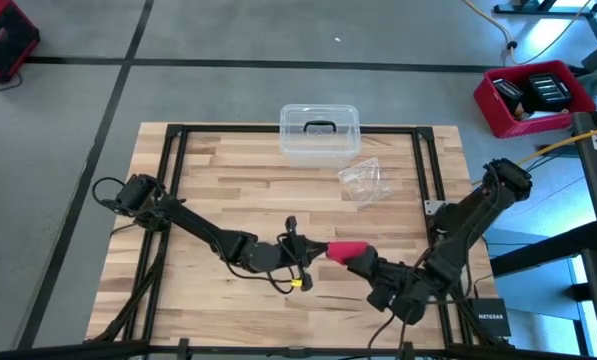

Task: Roll bandage
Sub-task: Roll the red bandage

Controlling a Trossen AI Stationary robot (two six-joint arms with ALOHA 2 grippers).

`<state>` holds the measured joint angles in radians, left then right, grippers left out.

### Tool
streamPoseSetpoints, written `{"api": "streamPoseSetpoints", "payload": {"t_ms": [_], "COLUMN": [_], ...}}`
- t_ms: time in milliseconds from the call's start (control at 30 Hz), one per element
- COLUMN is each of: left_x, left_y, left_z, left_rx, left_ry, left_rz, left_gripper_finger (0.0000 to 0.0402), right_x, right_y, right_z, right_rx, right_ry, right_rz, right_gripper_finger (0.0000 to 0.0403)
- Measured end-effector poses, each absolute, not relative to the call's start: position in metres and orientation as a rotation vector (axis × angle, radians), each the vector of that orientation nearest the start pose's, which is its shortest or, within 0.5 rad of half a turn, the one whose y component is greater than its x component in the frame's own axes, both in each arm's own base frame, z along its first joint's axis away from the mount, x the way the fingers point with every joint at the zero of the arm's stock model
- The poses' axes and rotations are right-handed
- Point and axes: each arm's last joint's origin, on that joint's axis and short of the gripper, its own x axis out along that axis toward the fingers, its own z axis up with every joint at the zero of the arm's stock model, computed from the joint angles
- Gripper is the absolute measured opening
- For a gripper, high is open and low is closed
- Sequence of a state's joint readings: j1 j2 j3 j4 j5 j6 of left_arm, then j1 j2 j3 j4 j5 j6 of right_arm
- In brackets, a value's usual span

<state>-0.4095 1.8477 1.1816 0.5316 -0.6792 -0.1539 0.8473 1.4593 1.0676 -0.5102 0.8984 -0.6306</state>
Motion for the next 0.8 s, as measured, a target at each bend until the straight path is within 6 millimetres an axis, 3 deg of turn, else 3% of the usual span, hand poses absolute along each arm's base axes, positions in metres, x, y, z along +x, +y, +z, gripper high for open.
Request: {"api": "streamPoseSetpoints", "payload": {"t_ms": [167, 533, 800], "left_x": [0.384, 0.385, 0.385], "left_y": [-0.147, -0.147, -0.146], "left_z": [0.241, 0.241, 0.241], "left_rx": [-0.08, -0.08, -0.078], "left_ry": [0.094, 0.094, 0.094], "left_rz": [0.276, 0.279, 0.287], "left_gripper_finger": [0.0005, 0.0005, 0.0005], "right_x": [0.209, 0.208, 0.212], "right_y": [0.205, 0.206, 0.196], "right_z": [0.262, 0.259, 0.256], "right_rx": [-1.307, -1.244, -1.165], "right_ry": [0.587, 0.612, 0.668], "right_rz": [0.055, 0.151, 0.117], "right_gripper_finger": [0.0198, 0.0198, 0.0198]}}
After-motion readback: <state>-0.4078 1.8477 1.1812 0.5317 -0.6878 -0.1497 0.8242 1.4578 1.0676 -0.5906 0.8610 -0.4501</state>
